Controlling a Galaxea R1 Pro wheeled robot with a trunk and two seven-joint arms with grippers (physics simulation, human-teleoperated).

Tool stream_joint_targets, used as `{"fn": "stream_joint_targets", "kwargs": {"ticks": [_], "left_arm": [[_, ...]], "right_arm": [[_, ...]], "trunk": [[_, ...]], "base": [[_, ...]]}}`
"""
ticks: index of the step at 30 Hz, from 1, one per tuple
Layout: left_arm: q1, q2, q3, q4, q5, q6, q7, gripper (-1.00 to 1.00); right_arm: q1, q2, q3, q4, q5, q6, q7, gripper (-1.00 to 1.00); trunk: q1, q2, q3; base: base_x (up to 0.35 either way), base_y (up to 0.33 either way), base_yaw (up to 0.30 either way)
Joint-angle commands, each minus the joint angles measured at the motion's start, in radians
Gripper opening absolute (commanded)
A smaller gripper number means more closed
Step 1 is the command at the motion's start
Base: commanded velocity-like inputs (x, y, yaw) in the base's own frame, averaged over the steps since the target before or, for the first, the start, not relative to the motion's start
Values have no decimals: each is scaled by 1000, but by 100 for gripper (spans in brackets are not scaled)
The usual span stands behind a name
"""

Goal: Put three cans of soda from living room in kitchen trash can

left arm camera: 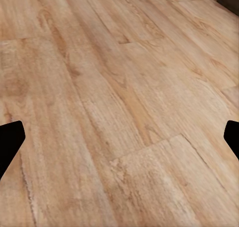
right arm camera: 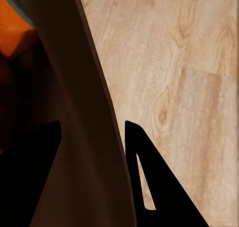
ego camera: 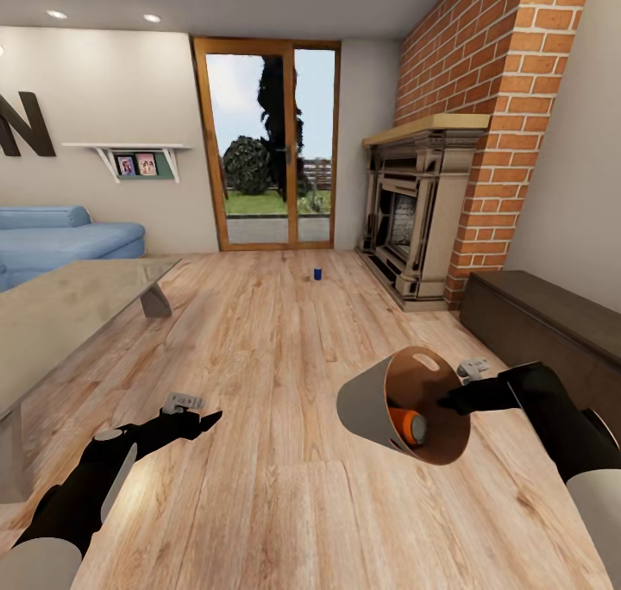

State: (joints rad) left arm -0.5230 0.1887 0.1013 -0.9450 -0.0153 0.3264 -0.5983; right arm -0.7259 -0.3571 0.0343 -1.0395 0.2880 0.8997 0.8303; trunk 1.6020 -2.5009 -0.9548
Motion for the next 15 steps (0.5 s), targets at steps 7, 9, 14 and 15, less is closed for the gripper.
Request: {"fn": "stream_joint_targets", "kwargs": {"ticks": [7, 9, 14, 15], "left_arm": [[0, 0, 0, 1, 0, -1, 0, 100], [0, 0, 0, 1, 0, -1, 1, 100], [0, 0, 0, 2, -2, 4, 2, 100], [0, 0, 0, 2, -2, 5, 2, 100]], "right_arm": [[-1, 3, -1, 14, -21, -29, 3, -100], [-1, 4, -1, 15, -21, -31, 3, -100], [0, 4, 0, 16, -21, -32, 2, -100], [0, 5, 0, 16, -21, -32, 1, -100]], "trunk": [[0, 0, 0], [0, 0, 0], [0, 0, 0], [0, 0, 0]], "base": [[0, 0, 0], [11, 0, 0], [157, 0, 0], [255, 0, 0]]}}
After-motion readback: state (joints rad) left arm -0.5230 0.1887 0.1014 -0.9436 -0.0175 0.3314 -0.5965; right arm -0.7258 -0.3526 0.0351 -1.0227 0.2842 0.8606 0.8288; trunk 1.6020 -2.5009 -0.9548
